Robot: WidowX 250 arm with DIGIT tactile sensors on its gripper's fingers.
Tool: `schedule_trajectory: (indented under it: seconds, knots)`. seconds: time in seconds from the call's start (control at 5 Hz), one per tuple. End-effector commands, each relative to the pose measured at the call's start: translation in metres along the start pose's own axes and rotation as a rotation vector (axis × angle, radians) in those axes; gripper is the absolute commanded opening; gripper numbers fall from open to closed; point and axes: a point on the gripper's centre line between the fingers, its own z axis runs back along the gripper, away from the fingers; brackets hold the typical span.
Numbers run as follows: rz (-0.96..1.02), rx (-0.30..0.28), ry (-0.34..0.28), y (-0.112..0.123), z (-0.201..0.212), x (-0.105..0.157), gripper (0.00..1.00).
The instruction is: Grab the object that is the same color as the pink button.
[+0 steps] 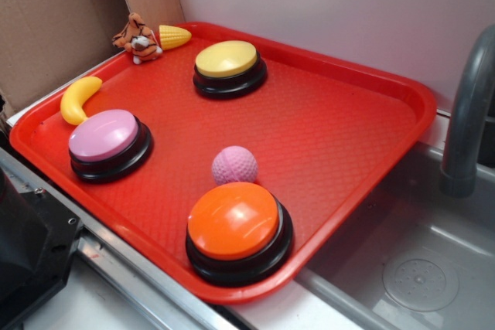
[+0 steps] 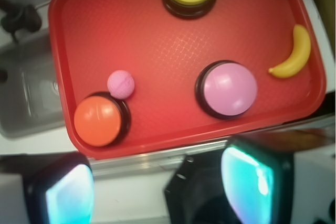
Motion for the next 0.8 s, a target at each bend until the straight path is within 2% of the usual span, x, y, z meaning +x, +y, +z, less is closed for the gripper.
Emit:
schedule_trajectory:
  seconds: [0.0, 0.2, 0.4, 0.6]
  knots:
    - [0.229, -0.007, -0.043, -0.019, -0.03, 0.014, 1.0]
    - [0.31, 0.025, -0.089, -0.032, -0.052, 0.016, 1.0]
    - [0.38, 0.018, -0.131, -0.043, -0.076, 0.019, 1.0]
    - [0.426, 0.01, -0.134, -0.045, -0.1, 0.03, 1.0]
